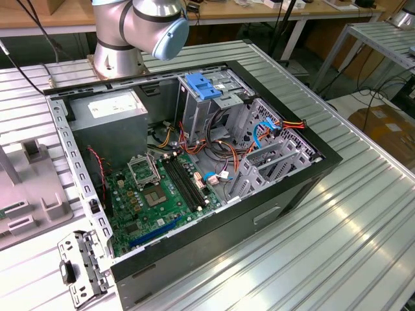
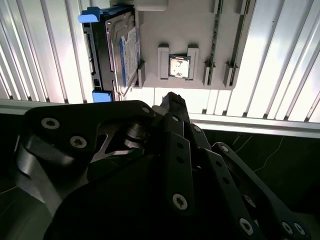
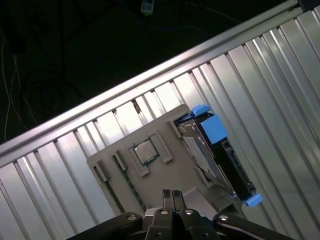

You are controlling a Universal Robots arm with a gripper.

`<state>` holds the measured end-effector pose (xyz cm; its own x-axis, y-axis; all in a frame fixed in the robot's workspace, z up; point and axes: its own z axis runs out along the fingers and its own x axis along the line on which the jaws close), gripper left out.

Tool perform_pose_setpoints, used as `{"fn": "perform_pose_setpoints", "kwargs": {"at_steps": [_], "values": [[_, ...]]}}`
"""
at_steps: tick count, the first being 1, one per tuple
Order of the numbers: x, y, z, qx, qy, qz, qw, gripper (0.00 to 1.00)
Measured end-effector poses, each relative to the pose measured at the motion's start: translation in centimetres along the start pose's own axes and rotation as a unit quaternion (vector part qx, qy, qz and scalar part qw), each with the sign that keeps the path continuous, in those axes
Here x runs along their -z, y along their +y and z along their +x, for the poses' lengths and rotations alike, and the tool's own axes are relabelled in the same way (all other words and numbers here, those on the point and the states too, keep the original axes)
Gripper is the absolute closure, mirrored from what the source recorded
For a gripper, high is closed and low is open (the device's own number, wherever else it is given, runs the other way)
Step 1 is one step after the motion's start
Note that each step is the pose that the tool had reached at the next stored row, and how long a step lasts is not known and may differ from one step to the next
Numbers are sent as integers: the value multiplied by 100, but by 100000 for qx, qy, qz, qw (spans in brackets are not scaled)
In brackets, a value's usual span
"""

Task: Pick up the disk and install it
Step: 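Pick up the disk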

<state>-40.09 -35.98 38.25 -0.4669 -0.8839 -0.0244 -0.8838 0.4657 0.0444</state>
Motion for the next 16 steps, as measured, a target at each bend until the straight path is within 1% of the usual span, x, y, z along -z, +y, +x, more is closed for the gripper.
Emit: {"fn": "perform_pose_setpoints", "kwargs": {"at_steps": [10,16], "values": [[0,0,0,1095,48,-25,99994,89],[0,0,0,2614,109,-64,99966,89]]}}
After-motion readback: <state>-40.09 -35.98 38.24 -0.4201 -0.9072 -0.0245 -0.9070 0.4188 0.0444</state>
